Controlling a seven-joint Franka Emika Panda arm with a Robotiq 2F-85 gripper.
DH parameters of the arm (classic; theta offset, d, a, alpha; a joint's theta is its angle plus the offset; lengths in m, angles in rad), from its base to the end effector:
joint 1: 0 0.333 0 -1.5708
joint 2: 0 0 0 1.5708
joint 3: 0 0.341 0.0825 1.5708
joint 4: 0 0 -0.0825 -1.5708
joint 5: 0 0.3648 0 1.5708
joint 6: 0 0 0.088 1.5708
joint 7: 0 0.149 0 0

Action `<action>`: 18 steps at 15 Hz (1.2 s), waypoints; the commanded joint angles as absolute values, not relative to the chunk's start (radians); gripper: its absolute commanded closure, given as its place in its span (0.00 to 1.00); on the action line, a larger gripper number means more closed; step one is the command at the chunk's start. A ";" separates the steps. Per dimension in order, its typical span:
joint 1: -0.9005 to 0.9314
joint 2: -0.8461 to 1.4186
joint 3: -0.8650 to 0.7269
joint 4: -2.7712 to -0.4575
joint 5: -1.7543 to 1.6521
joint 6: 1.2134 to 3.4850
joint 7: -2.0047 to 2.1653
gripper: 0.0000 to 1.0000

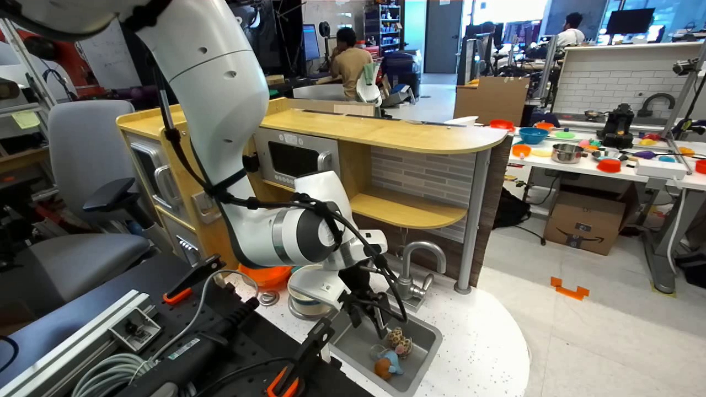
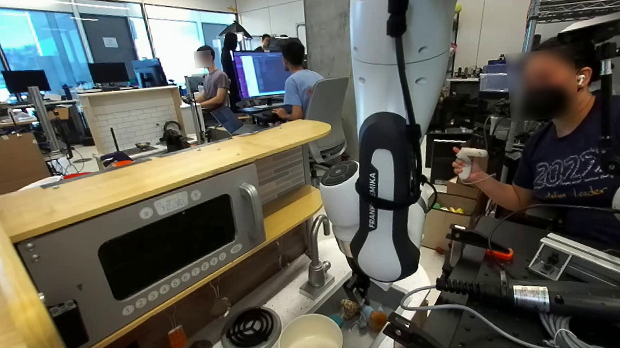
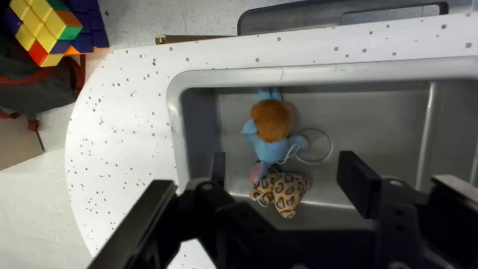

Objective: Move the toy from the orange bowl to the sink

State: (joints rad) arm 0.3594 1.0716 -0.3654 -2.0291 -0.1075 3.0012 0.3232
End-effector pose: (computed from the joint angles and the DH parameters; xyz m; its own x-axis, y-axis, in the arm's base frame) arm 0.5344 -0.0283 -0.0607 0.9988 -0.0481 0.0061 -0.0474 -0.9412 0.3344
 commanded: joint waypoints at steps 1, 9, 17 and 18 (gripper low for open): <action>0.370 0.945 -0.336 -2.162 -0.092 3.080 0.263 0.00; 0.584 0.627 -0.414 -2.538 -0.073 3.237 0.223 0.00; 0.936 0.248 -0.569 -2.894 0.022 3.263 0.211 0.00; 0.905 0.293 -0.520 -2.782 0.023 3.192 0.221 0.00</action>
